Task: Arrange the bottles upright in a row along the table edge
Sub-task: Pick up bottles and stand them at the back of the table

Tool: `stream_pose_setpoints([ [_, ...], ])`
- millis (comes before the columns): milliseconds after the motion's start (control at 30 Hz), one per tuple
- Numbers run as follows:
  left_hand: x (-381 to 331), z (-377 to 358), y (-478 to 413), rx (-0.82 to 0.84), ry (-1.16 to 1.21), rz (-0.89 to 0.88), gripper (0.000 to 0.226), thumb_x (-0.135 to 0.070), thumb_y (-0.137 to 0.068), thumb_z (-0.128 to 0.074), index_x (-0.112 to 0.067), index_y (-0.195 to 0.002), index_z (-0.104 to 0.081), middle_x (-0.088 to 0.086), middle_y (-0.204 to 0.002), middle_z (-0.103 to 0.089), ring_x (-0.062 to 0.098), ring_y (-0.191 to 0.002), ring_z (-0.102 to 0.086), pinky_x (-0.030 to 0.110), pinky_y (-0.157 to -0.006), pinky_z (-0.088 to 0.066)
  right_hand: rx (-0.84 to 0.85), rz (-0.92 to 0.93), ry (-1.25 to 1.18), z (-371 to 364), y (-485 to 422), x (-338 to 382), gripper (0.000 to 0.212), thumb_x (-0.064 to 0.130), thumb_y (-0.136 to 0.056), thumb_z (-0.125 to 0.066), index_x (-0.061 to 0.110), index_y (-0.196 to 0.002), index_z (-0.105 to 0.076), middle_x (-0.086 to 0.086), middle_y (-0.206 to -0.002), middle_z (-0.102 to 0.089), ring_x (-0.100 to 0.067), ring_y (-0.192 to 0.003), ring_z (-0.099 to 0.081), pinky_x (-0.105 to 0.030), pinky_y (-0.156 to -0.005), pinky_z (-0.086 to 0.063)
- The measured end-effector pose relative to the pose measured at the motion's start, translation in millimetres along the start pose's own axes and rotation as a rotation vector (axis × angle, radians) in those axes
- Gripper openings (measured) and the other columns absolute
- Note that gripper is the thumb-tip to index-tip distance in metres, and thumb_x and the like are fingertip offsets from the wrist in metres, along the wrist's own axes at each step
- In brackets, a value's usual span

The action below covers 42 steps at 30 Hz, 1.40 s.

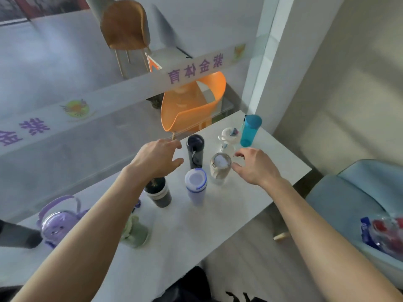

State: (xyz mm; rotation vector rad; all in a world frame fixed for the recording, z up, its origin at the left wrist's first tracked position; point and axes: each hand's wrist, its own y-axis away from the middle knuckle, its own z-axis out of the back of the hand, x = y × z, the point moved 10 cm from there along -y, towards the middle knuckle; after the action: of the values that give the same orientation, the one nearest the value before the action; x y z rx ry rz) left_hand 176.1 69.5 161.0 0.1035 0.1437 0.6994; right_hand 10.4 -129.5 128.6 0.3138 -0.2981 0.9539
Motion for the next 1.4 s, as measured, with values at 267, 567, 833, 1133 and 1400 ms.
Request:
stream_pose_setpoints([
  [267,-88,-19,-147,-0.059,0.116,-0.084,0.064,-0.058,-0.096,-0.073,-0.026,-0.149,-0.057,-0.002,-0.141,-0.068,0.025,-0.124,-0.066,0.044,-0.095,-0.057,-0.108,-0.094,0.002,15,-108,-112,0.068,0.045,-0.092,-0.080,0.019,-0.149,-0.056,-0.006,-0.143,-0.064,-0.025,-0.121,-0.068,-0.039,-0.104,-0.057],
  [567,-118,-111,-258,0.167,0.350,0.207,0.113,-0.065,-0.072,-0.093,-0.030,-0.163,-0.037,0.002,-0.161,-0.047,0.027,-0.137,-0.056,0.045,-0.107,-0.053,-0.090,-0.040,-0.057,9,-218,-186,0.100,0.041,-0.074,-0.093,0.014,-0.155,-0.040,-0.016,-0.143,-0.051,-0.037,-0.124,-0.060,-0.044,-0.102,-0.053],
  [833,-90,-183,-269,0.275,0.622,0.565,0.121,-0.050,-0.066,-0.102,-0.041,-0.165,-0.032,0.002,-0.158,-0.053,0.030,-0.140,-0.052,0.051,-0.117,-0.046,0.099,0.186,-0.127,-41,-295,-181,0.105,0.048,-0.071,-0.096,0.022,-0.154,-0.038,-0.011,-0.141,-0.049,-0.033,-0.120,-0.063,-0.041,-0.104,-0.053],
  [1133,-72,-201,-291,0.114,0.769,0.724,0.099,-0.051,-0.065,-0.101,-0.037,-0.151,-0.054,-0.003,-0.133,-0.064,0.024,-0.117,-0.061,0.039,-0.099,-0.056,0.122,0.309,-0.186,-46,-359,-180,0.081,0.035,-0.083,-0.088,0.023,-0.148,-0.041,-0.012,-0.128,-0.053,-0.034,-0.106,-0.066,-0.043,-0.095,-0.060],
  [1400,-56,-186,-365,0.032,0.854,0.749,0.099,-0.044,-0.072,-0.099,-0.039,-0.155,-0.044,0.002,-0.133,-0.062,0.025,-0.108,-0.061,0.023,-0.065,-0.046,0.111,0.288,-0.195,-39,-435,-178,0.083,0.034,-0.083,-0.087,0.022,-0.150,-0.041,-0.011,-0.131,-0.049,-0.037,-0.105,-0.067,-0.040,-0.092,-0.057],
])
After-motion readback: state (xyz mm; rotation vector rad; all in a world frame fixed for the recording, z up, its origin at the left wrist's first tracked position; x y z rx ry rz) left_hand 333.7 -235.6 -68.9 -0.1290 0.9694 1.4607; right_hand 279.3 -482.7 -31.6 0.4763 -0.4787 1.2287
